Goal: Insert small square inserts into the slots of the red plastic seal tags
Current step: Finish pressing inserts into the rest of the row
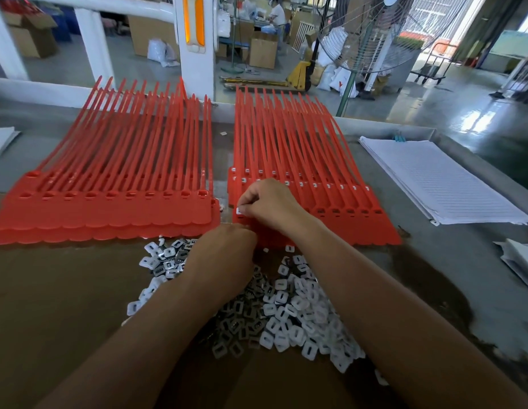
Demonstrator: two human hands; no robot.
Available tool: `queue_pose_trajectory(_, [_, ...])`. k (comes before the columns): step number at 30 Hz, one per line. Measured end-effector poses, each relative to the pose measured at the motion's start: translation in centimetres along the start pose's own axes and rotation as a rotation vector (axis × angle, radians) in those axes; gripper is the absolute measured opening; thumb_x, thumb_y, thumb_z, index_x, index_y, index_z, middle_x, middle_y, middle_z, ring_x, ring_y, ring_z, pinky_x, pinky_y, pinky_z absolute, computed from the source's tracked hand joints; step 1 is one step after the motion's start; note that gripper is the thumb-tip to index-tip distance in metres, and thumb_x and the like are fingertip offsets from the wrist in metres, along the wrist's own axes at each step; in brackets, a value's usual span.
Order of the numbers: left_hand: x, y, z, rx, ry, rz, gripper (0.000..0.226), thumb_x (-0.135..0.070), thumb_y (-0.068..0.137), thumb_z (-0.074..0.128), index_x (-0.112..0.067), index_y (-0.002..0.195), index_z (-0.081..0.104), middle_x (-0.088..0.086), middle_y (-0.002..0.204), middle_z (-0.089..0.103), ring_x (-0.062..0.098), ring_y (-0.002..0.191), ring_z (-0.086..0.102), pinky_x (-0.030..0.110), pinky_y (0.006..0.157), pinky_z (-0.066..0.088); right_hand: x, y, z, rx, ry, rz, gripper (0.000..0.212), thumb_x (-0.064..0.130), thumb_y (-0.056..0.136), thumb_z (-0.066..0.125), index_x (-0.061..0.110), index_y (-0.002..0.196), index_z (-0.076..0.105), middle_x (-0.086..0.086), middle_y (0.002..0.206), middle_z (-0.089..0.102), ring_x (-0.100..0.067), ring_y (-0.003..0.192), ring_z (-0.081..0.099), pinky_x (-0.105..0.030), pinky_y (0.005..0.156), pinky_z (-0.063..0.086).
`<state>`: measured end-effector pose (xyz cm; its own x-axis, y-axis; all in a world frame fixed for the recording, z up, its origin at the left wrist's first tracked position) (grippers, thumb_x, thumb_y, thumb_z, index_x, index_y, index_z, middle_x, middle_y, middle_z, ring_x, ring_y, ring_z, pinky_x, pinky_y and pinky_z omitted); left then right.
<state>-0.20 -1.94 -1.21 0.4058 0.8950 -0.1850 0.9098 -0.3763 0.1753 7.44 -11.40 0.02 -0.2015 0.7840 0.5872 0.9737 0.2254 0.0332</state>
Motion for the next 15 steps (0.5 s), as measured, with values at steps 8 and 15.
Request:
queue_pose_trajectory(8, [-0.14, -0.07, 0.07, 0.02, -0.012, -0.019, 0.033, -0.009, 0.087, 0.041, -0.019, 0.11, 0.061, -0.002, 0.11, 0.058, 0.016, 0.097, 0.055, 0.027, 0.078, 0.046, 0.55, 0.0, 0.38, -0.026, -0.106, -0.017, 0.019, 0.006, 0.081, 0.06, 0.023, 0.072, 0.061, 0.003, 0.092, 0.067, -0.015, 0.093, 0.06, -0.025, 0.075, 0.042])
queue_pose_trajectory(15, [-0.12, -0.11, 0.09, 0.016, -0.015, -0.025, 0.033, -0.01, 0.087, 0.04, -0.018, 0.111, 0.061, -0.002, 0.11, 0.059, 0.016, 0.098, 0.056, 0.03, 0.082, 0.048, 0.58, 0.82, 0.11, -0.029, -0.067, 0.109, 0.013, 0.011, 0.077, 0.07, 0.013, 0.087, 0.062, -0.003, 0.101, 0.065, -0.021, 0.098, 0.059, -0.033, 0.084, 0.048])
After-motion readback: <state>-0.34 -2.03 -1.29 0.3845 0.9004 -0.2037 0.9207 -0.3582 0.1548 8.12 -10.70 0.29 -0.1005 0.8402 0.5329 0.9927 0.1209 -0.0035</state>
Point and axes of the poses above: each hand's wrist, its own y-axis towards the middle knuckle, its own z-axis out of the palm, x = y × z, the point moved 2 cm from there along y, towards the middle knuckle
